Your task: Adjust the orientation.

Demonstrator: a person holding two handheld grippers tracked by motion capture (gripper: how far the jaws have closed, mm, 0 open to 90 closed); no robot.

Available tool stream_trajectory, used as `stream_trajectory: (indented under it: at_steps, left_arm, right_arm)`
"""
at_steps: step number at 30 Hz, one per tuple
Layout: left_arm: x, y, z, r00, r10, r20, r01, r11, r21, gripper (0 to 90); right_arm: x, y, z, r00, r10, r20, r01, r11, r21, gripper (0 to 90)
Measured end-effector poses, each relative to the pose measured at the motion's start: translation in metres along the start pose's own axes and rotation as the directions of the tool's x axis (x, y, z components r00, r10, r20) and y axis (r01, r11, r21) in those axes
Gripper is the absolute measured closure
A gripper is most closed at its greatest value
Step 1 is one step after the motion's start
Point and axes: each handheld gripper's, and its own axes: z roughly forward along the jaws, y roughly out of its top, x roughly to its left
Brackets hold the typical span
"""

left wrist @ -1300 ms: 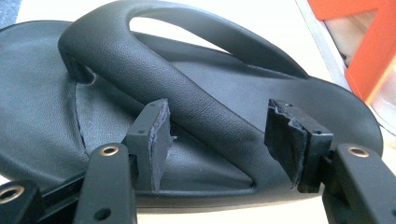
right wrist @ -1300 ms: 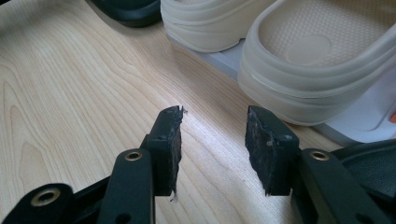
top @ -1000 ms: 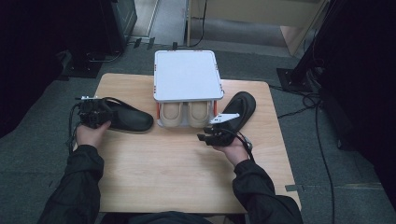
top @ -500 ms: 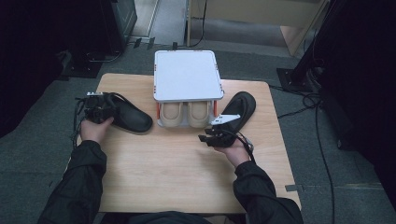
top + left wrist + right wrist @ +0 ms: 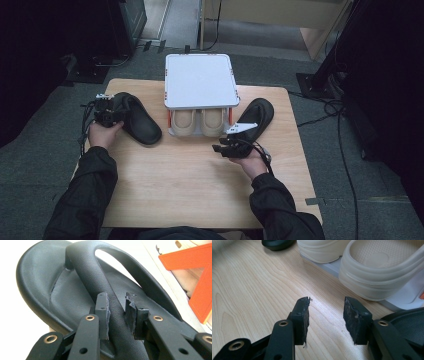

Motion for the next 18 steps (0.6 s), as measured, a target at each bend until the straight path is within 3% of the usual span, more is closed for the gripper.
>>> stream_trajectory:
  at_steps: [2,4,7,8,12,14,18]
  left_arm:
    - [-0.001,0.0,-0.001,0.9997,-0.021,0.008,0.022,0.9998,-0.004,69.3]
    - [-0.003,0.0,-0.001,0.9992,-0.038,0.01,0.038,0.9993,-0.003,59.6]
    - [-0.014,-0.003,0.001,0.9991,-0.029,-0.031,0.029,0.9996,0.002,48.7]
    - [-0.017,-0.002,0.001,0.9984,-0.005,-0.057,0.006,0.9999,0.013,48.0]
    - [-0.016,-0.003,0.004,0.997,-0.021,-0.075,0.022,0.9997,0.013,47.3]
    - [-0.01,-0.005,0.01,0.9951,-0.016,-0.097,0.021,0.9986,0.05,47.7]
    - [-0.006,-0.005,0.014,0.9978,-0.007,-0.065,0.01,0.9984,0.056,52.2]
  right_arm:
    - [0.0,0.0,0.0,1.0,-0.002,0.001,0.002,1.0,-0.002,56.4]
    - [0.0,0.0,-0.001,1.0,-0.001,0.003,0.001,1.0,-0.004,56.3]
    - [-0.001,-0.001,-0.002,1.0,0.003,0.007,-0.003,1.0,-0.007,56.3]
    - [-0.001,-0.001,-0.002,1.0,0.005,0.007,-0.005,1.0,-0.006,56.2]
    - [-0.001,-0.001,-0.002,1.0,0.002,0.007,-0.002,1.0,-0.004,56.2]
    - [0.0,-0.001,-0.002,1.0,0.0,0.006,0.0,1.0,0.0,56.3]
    - [0.0,-0.001,-0.002,1.0,-0.002,0.008,0.002,1.0,-0.006,56.3]
